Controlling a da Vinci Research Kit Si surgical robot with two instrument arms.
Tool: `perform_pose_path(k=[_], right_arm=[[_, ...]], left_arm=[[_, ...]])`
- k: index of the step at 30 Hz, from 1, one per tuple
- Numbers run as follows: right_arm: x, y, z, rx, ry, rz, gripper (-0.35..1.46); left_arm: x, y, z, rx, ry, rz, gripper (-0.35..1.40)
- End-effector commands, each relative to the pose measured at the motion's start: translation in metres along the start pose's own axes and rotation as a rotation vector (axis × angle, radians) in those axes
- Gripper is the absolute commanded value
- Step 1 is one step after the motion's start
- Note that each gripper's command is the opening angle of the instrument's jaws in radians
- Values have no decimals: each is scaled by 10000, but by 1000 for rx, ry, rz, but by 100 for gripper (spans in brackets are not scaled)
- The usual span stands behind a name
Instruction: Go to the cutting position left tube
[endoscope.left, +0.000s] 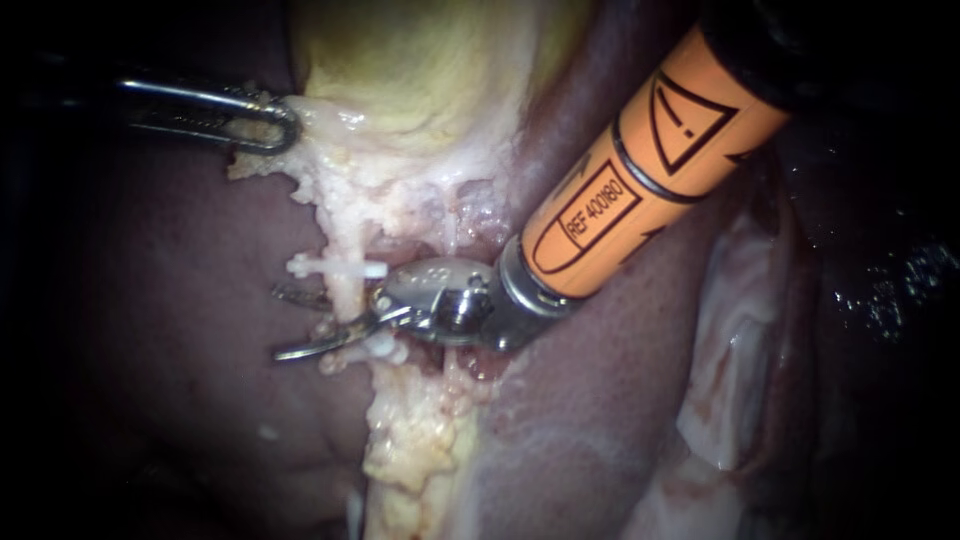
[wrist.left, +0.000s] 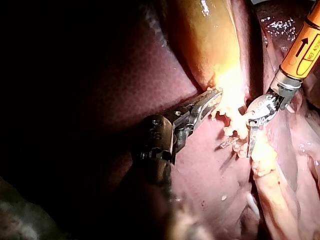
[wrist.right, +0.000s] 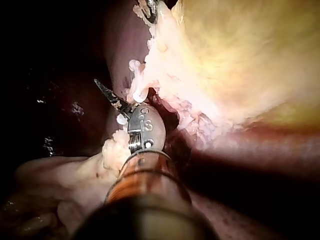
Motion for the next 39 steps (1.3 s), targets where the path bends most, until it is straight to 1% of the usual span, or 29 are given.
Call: perform_pose_path(k=[1,3,5,8,12,16,20,23,26,39], right_arm=[[4,-1,-2,3,7,2,125],[9,-2,-5,4,15,5,125],[14,-3,-8,9,31,13,125],[20,-9,-12,14,35,22,128],[28,-23,-19,21,36,24,131],[38,-40,-21,60,32,32,131],[41,-54,-19,93,30,37,131],[43,-61,-17,118,26,47,131],[44,-64,-16,142,28,58,131],[43,-62,-16,138,29,61,130]], left_arm=[[0,0,0,0,0,0,-35],[0,0,0,1,0,0,-35],[0,0,0,1,0,0,-35],[0,0,0,1,0,0,-35],[0,-1,-1,1,0,0,-35],[0,-1,-1,1,0,0,-35],[-1,-1,-2,0,0,0,-35],[-1,-1,-2,0,0,0,-35],[-1,-1,-2,0,0,0,-35],[0,-2,-2,1,0,-1,-35]])
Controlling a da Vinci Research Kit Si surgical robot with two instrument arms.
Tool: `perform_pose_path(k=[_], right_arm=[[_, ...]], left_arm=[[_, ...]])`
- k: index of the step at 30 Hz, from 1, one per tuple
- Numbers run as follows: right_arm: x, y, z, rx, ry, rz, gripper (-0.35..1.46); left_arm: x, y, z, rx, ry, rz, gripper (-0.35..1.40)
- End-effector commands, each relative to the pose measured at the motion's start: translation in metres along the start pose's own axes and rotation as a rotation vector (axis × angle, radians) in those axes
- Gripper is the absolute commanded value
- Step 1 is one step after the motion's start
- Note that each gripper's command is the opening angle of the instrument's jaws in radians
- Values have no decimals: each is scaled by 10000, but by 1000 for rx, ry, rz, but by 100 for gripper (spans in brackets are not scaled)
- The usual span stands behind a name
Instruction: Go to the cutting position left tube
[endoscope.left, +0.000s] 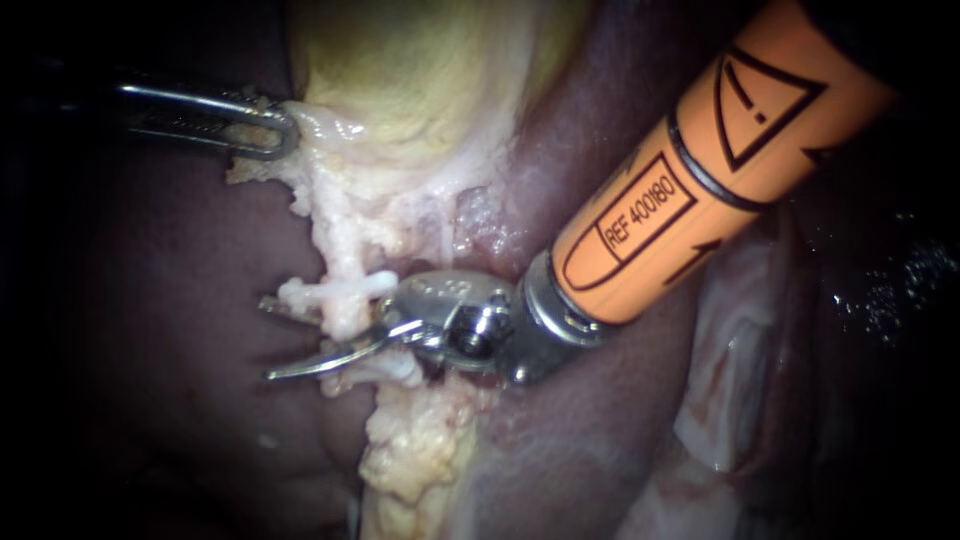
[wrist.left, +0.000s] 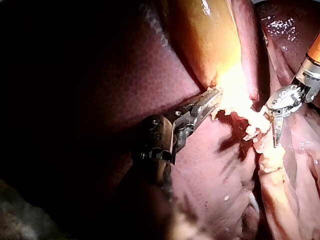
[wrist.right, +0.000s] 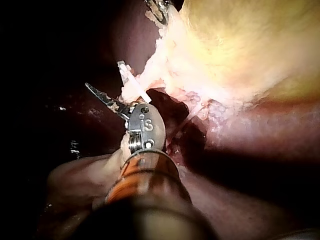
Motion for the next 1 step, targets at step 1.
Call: perform_pose_path(k=[1], right_arm=[[-1,1,0,0,0,0,130]], left_arm=[[0,0,1,0,0,-1,-35]])
